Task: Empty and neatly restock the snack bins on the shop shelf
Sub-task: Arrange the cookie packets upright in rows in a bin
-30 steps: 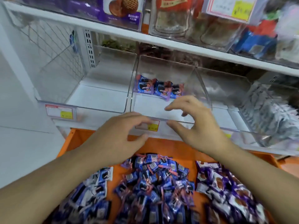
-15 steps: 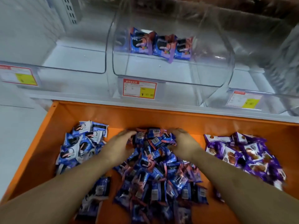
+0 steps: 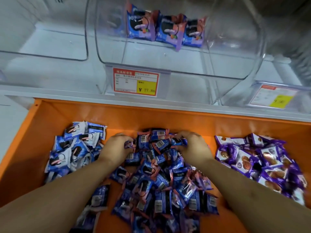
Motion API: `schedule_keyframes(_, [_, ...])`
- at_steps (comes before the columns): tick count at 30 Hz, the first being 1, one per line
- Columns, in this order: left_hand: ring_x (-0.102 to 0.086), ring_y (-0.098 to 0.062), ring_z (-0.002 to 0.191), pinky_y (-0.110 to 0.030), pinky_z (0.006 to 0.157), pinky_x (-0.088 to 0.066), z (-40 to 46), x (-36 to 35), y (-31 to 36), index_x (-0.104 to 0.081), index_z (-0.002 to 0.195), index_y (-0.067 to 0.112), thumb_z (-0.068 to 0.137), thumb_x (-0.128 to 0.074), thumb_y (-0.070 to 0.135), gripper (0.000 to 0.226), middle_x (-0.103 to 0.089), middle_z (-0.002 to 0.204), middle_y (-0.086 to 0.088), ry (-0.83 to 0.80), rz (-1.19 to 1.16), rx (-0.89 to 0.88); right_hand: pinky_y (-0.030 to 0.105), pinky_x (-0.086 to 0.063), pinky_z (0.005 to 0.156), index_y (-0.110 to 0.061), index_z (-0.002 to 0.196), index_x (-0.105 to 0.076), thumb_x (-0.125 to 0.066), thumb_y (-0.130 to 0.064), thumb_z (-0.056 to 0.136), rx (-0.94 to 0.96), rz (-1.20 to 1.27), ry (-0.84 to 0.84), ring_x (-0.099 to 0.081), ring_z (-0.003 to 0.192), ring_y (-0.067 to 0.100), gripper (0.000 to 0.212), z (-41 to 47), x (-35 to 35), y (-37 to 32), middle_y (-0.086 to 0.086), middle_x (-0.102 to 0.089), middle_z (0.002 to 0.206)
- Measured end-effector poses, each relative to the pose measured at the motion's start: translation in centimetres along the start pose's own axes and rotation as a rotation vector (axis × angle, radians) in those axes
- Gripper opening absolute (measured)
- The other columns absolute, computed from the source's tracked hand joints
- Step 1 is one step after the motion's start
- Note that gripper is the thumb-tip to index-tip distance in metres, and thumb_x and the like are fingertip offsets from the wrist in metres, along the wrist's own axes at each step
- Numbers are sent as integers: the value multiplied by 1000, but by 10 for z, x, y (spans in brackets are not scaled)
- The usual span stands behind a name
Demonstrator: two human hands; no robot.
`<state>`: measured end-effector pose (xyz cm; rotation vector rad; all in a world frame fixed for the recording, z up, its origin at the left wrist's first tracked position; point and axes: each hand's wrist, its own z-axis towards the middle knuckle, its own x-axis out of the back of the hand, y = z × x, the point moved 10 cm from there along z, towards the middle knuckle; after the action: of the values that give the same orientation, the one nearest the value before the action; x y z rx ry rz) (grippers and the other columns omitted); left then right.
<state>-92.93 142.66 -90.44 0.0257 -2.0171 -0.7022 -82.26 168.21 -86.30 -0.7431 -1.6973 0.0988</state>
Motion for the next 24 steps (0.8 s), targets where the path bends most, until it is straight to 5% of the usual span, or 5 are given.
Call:
schedule_keyframes(7, [-64, -6, 102, -19, 88, -46, -59, 80, 25, -75, 121, 34, 86, -85, 30, 37, -69, 119, 12, 7, -52, -49, 41, -59, 82, -29, 107, -71, -74, -44, 94, 75, 33, -266, -70, 91, 24, 19, -42, 50, -66, 2, -74, 98])
schedule_keyframes(12, [-64, 15, 92, -21, 91, -53, -118, 165, 84, -79, 93, 43, 79, -91, 28, 24, -74, 99, 25, 94, -263, -128, 35, -53, 66, -38, 103, -74, -76, -64, 72, 127, 205, -269, -68, 74, 14, 40, -92, 119, -132, -1, -78, 92])
schedule_keyframes(16, [-74, -6, 89, -27, 83, -62, -177, 215, 129, -83, 101, 33, 84, -86, 15, 26, -78, 104, 16, 144, -477, -175, 30, -51, 68, -39, 101, -75, -76, -59, 86, 201, 408, -102, -68, 77, 7, 25, -147, 183, -179, -12, -77, 93])
schedule_keyframes(20, [-77, -8, 93, -31, 89, -62, -216, 243, 158, -84, 99, 29, 82, -84, 2, 32, -79, 108, 14, 146, -746, -224, 37, -63, 74, -42, 105, -75, -80, -30, 93, 227, 558, 102, -73, 85, 12, 18, -187, 224, -199, -23, -70, 105])
schedule_keyframes(24, [-74, -16, 108, -44, 109, -50, -227, 256, 168, -84, 101, 32, 78, -86, 39, 24, -79, 109, 6, 162, -953, -238, 28, -60, 74, -37, 103, -80, -79, -4, 90, 190, 767, 147, -75, 91, 13, 35, -201, 233, -204, -20, -76, 109])
